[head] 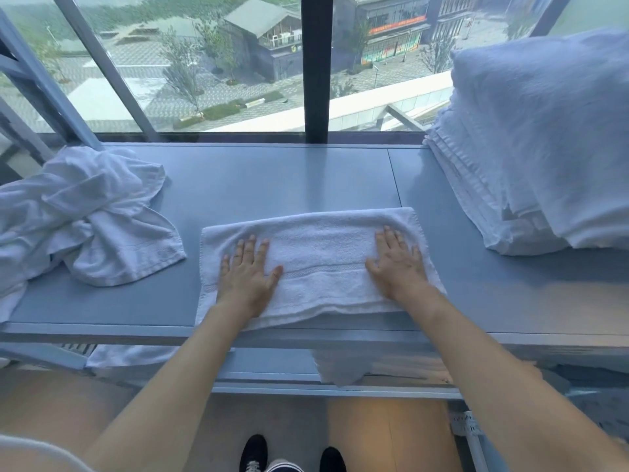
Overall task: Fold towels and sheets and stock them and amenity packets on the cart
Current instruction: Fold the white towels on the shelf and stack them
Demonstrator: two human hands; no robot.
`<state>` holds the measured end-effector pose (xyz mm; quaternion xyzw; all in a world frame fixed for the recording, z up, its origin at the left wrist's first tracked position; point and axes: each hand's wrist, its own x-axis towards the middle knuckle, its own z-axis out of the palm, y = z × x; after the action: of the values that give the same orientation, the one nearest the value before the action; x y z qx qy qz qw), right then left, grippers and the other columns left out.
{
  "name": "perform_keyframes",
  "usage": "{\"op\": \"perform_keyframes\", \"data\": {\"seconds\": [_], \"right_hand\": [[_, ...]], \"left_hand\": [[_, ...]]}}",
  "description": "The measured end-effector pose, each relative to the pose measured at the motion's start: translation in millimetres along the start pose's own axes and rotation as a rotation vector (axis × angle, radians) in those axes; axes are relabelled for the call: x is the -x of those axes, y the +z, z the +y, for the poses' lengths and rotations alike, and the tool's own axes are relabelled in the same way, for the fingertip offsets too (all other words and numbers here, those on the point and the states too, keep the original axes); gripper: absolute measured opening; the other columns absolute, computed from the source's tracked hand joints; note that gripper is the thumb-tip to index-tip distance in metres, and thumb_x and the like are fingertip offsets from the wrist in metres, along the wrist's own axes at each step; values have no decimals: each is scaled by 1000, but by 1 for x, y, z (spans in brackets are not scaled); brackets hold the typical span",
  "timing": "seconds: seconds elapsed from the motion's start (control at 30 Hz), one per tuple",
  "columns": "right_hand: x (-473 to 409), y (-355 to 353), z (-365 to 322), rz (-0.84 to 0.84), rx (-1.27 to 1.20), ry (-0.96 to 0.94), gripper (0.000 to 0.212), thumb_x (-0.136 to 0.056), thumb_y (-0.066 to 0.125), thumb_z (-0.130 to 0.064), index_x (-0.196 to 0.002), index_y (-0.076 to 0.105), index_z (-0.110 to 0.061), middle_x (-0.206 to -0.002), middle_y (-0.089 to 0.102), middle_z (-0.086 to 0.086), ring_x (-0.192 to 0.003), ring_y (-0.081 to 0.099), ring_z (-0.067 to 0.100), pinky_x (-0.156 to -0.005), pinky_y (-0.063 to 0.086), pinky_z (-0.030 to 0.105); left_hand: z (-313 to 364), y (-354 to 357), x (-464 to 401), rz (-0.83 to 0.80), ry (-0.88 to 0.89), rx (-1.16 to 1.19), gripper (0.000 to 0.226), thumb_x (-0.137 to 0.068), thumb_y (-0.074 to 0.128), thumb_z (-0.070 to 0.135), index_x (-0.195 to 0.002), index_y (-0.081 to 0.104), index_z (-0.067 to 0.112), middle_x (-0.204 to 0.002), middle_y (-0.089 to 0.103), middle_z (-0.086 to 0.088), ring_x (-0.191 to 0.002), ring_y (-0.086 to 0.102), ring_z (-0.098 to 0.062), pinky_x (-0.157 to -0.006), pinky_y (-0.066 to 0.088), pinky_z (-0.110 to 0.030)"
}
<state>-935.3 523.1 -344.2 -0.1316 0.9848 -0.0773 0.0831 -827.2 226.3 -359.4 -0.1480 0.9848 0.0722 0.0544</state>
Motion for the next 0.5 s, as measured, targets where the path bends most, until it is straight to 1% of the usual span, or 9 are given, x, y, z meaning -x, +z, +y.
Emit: {"op": "perform_keyframes", "data": {"seconds": [0.07,0.2,0.27,0.3,0.37,0.4,0.43,0.47,0.5], "right_hand": [[6,0,-33,71,-62,9,72,-103,36,-48,-164,15,-16,-173,2,5,-159,3,24,-125,6,55],[12,14,-86,60,-197,-24,78,-102,34,-55,-165,9,-18,-173,-3,2,-159,-3,26,-125,1,57],[10,22,-92,34,-174,-19,79,-103,31,-57,-166,6,-17,-173,-5,2,-159,-5,25,-126,-3,56],[9,25,-90,33,-147,-49,79,-103,29,-58,-166,6,-16,-173,-5,3,-159,-7,25,-126,-5,55],[6,28,-84,32,-97,-172,78,-103,27,-59,-166,7,-17,-173,-3,3,-159,-7,23,-127,-6,54],[4,28,-80,21,-71,-254,78,-103,27,-59,-166,6,-17,-174,-3,2,-160,-6,23,-127,-5,53],[2,27,-75,5,-43,-344,78,-103,27,-59,-166,6,-18,-174,-3,2,-160,-5,22,-127,-4,53],[0,26,-71,-12,-15,-439,77,-103,27,-60,-166,6,-19,-174,-3,0,-160,-5,21,-127,-4,52],[-1,23,-67,-25,6,-530,77,-104,29,-59,-166,7,-20,-174,-2,0,-160,-4,20,-128,-3,51]], "left_hand": [[12,3,13,11,-45,9,77,-101,16,66,-165,-1,27,-173,-10,-1,-159,-8,-22,-128,-2,-49],[46,5,50,-20,-151,-27,79,-102,18,65,-165,0,20,-173,-6,-9,-159,-1,-30,-126,9,-53],[56,0,70,-53,-205,-123,82,-100,25,66,-163,12,16,-170,12,-15,-154,17,-35,-118,26,-53],[58,-5,79,-48,-223,-166,79,-99,30,67,-159,26,15,-162,28,-16,-146,31,-35,-109,36,-50],[53,-20,88,31,-184,-184,58,-96,43,61,-131,54,16,-131,54,-11,-121,52,-30,-88,48,-43],[48,-26,88,83,-136,-135,46,-95,48,55,-117,59,16,-118,58,-9,-112,57,-30,-82,49,-41],[43,-30,83,136,-69,-62,38,-95,51,48,-110,61,14,-111,59,-9,-107,58,-31,-80,49,-42],[37,-31,77,185,17,11,34,-95,55,42,-111,62,13,-112,60,-9,-106,59,-32,-83,49,-42],[34,-32,70,216,118,63,37,-95,59,38,-121,62,11,-120,60,-10,-112,58,-33,-89,49,-43]]}}
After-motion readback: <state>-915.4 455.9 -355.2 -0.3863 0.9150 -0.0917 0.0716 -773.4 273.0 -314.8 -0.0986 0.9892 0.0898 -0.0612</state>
